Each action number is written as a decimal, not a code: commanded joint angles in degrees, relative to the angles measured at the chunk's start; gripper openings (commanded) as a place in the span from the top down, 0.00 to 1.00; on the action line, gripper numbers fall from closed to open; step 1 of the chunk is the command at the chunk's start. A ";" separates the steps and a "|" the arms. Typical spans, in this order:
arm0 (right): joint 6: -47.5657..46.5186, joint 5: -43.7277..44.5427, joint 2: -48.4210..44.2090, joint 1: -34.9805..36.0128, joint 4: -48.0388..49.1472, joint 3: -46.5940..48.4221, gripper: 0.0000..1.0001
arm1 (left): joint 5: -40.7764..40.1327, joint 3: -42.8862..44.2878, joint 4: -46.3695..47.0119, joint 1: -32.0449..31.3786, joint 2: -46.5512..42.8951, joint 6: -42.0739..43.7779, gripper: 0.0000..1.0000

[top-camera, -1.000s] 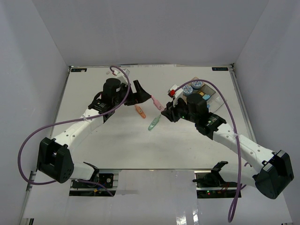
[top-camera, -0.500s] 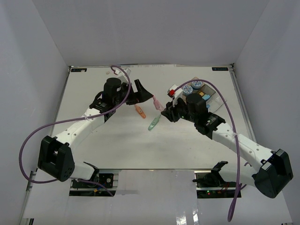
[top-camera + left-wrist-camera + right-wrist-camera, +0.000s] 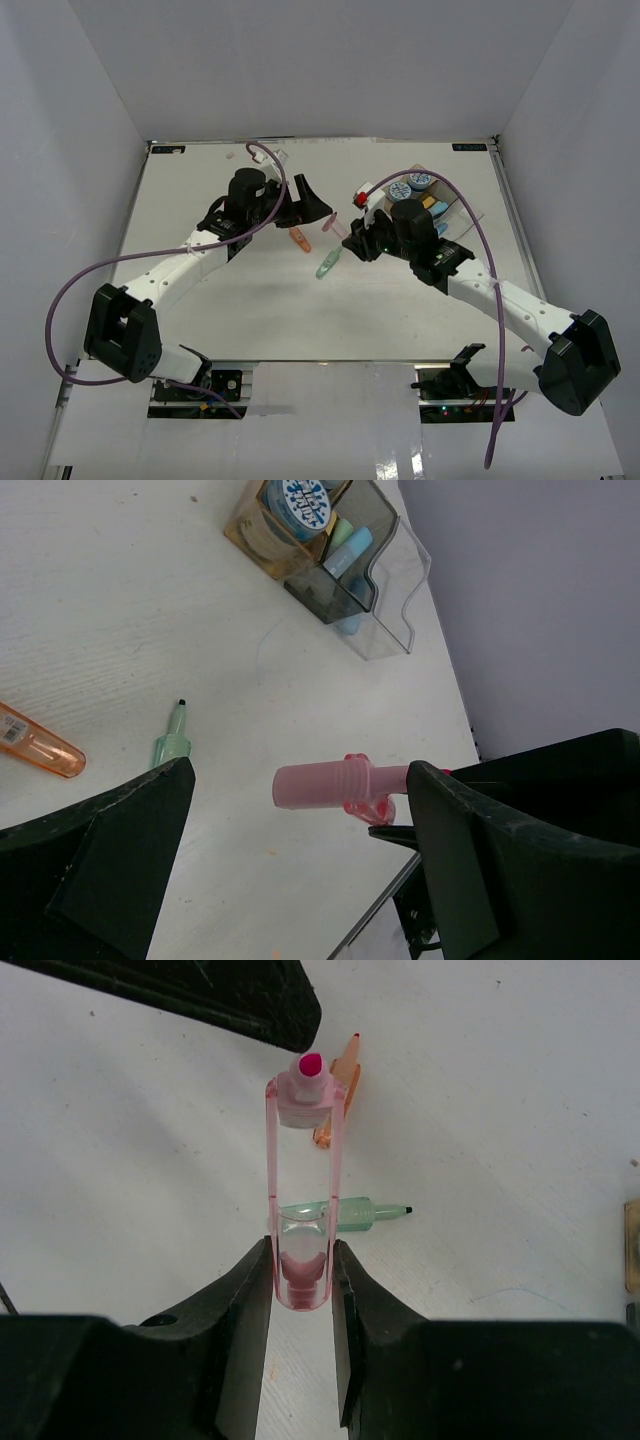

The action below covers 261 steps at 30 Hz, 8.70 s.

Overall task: Sort the stationery into containers
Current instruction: Close the pen cap on the pen.

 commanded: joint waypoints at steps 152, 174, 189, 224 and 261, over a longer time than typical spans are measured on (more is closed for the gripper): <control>-8.52 -1.99 -5.25 0.25 38.57 -14.65 0.82 | 2.67 20.12 -20.64 -5.20 3.44 15.54 0.49; -10.72 -1.29 -4.90 0.25 40.41 -12.10 0.82 | 6.53 18.02 -21.70 -5.20 5.11 12.82 0.81; -12.74 -0.50 -3.32 0.34 41.03 -5.43 0.83 | 4.87 14.94 -22.40 -6.51 6.96 11.50 0.78; -14.50 -1.90 -6.48 0.42 42.52 -1.47 0.84 | 12.33 13.53 -22.49 -6.34 9.86 13.08 0.63; -20.82 -0.06 -4.65 0.42 37.34 -12.54 0.84 | 12.07 30.05 -31.01 0.25 3.52 25.72 0.19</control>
